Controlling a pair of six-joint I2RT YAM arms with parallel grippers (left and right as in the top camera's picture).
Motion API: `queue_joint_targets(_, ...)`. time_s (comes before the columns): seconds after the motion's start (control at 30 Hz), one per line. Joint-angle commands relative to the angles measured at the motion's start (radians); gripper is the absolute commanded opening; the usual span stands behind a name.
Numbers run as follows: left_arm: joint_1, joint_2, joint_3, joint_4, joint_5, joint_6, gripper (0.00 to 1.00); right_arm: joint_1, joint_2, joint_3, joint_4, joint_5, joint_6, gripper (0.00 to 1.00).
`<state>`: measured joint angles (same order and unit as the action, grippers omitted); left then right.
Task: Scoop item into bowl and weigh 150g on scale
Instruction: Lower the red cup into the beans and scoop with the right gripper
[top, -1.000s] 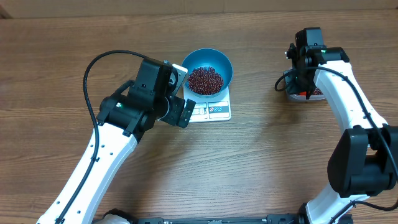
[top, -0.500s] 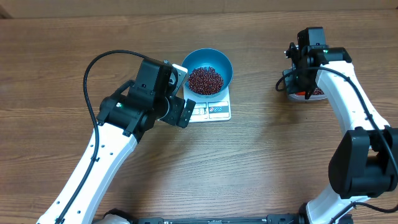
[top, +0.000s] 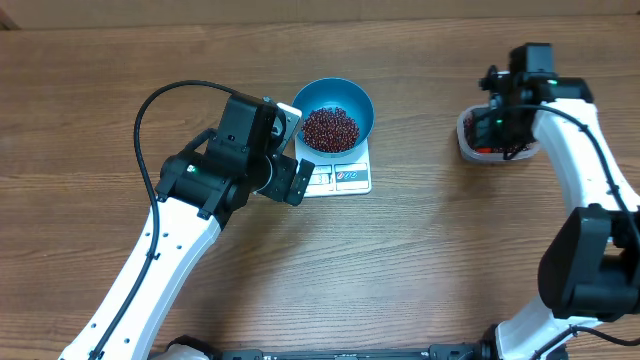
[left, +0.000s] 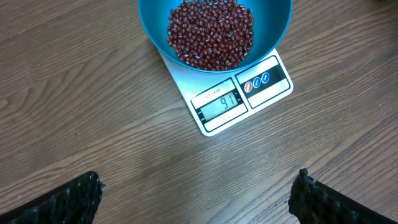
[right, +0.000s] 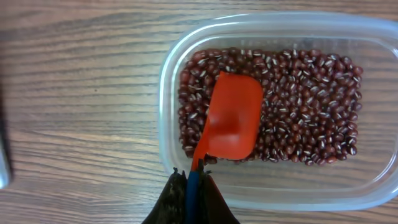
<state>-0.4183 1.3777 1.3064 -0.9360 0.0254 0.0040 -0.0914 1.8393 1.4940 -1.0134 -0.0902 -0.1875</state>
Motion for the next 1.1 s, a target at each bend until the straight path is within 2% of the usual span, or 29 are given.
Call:
queue_joint_targets(0.0, -0.001, 0.008, 0.013, 0.002, -0.003, 0.019, 1.0, -0.04, -0.033, 0.014, 0.007, -0.177, -0.004, 0.03)
queue_joint_targets(0.3, -0.001, 0.008, 0.013, 0.002, -0.003, 0.019, 0.99, -0.143, -0.033, 0.013, 0.009, -0.401, -0.053, 0.04)
queue_joint_targets(1.07, -0.001, 0.008, 0.013, 0.002, -0.003, 0.019, 1.0, -0.18, -0.031, 0.011, -0.005, -0.36, -0.022, 0.04)
